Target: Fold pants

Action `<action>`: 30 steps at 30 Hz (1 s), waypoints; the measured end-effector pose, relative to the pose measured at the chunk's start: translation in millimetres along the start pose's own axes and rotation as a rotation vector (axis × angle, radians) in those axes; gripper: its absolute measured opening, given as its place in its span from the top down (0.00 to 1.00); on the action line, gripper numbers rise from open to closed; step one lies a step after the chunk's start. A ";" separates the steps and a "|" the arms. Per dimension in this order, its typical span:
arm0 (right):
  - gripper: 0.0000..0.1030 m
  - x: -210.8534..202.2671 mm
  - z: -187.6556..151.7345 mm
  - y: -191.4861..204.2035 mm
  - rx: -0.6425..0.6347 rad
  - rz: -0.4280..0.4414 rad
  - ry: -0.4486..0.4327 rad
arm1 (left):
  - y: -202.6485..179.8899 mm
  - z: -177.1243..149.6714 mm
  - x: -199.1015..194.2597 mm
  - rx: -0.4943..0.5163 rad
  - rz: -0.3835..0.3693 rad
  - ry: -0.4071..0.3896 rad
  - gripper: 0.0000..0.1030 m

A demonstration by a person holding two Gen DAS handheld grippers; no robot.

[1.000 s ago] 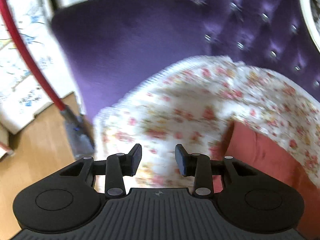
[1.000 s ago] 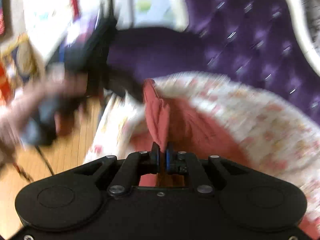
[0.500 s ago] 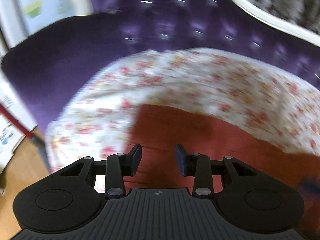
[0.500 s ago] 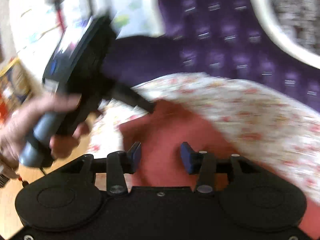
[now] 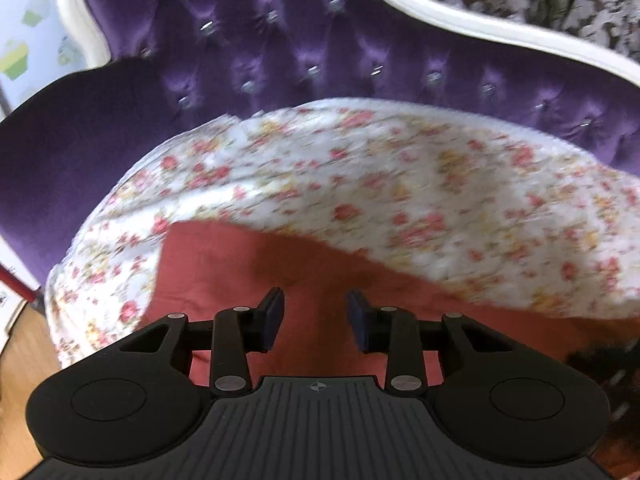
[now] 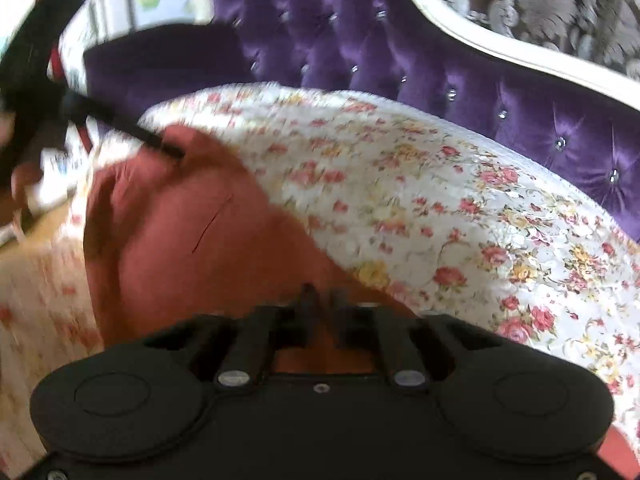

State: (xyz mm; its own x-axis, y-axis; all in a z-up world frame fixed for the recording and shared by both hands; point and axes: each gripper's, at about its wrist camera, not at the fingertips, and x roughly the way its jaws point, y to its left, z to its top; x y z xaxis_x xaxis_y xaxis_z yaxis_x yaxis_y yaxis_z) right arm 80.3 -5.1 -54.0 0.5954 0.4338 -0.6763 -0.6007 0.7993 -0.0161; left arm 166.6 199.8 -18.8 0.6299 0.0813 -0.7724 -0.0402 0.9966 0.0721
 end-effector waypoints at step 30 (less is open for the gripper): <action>0.56 53.1 43.9 -28.5 -0.007 0.298 0.084 | -34.2 -48.1 22.7 0.041 -0.060 0.032 0.67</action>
State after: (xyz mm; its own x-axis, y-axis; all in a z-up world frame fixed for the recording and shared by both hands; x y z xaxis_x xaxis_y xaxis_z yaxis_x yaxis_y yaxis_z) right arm 152.4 13.4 -57.1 0.3465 0.6123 -0.7107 -0.7458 0.6393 0.1871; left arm 145.0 168.3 -69.2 0.6052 0.0228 -0.7957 0.0288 0.9983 0.0505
